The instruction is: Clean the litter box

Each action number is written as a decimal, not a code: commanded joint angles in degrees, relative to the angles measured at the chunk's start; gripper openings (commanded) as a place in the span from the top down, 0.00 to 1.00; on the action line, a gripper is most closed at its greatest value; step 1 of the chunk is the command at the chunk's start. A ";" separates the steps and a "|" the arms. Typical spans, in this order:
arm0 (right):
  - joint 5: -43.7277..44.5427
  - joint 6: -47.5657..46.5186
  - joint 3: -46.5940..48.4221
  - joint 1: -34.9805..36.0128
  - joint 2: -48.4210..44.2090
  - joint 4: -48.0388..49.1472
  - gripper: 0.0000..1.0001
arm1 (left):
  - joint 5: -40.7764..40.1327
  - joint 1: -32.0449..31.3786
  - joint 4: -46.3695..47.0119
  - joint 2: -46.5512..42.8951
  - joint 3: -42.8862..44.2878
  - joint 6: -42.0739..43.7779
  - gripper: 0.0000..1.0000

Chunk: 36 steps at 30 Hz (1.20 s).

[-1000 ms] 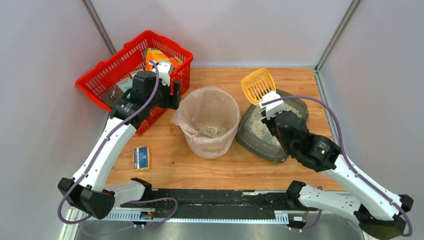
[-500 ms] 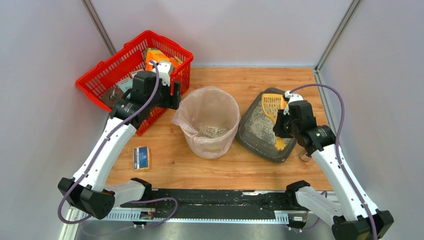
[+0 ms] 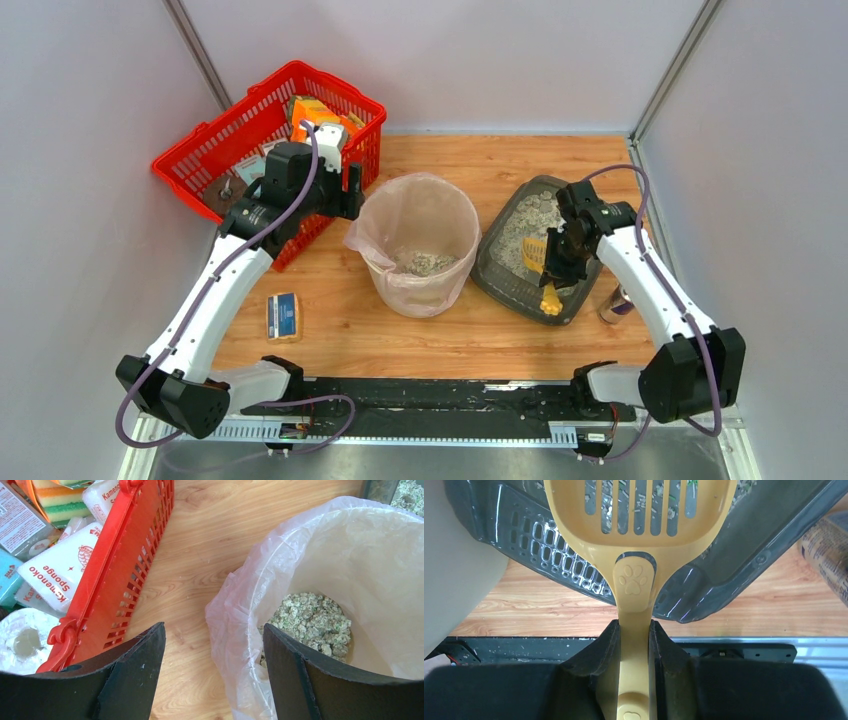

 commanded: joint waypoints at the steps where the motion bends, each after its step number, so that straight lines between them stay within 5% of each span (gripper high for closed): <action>1: -0.47 2.29 5.59 -0.47 2.21 -5.75 1.00 | 1.66 0.07 0.75 -0.29 0.94 -1.06 0.21; 10: -2.32 -1.14 14.91 -1.00 14.95 -10.41 1.00 | 2.89 0.07 1.01 -0.90 0.85 -1.50 0.21; 28: 0.05 1.76 23.87 -2.40 34.46 -1.01 1.00 | 3.59 0.07 0.93 -0.99 0.94 -1.85 0.22; 36: 2.42 4.04 21.78 -3.54 34.57 6.28 1.00 | 4.29 -0.02 1.10 -0.82 0.94 -2.03 0.23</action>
